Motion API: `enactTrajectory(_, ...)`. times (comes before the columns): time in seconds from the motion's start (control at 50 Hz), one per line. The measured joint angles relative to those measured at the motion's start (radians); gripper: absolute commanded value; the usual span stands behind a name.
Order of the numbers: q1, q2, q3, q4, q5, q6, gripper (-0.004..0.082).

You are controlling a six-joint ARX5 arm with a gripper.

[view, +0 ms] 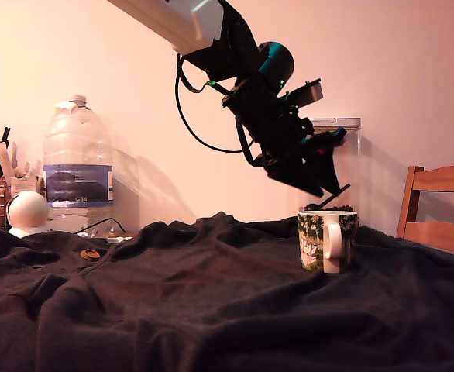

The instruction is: Pick up the coffee capsules from the table one by one and drop them inside the nearest coffee cup

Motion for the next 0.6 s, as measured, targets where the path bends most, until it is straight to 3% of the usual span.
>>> enactTrajectory(0.6,0.036,-0.214,0.004,0.079,-0.011,0.0,-0.002)
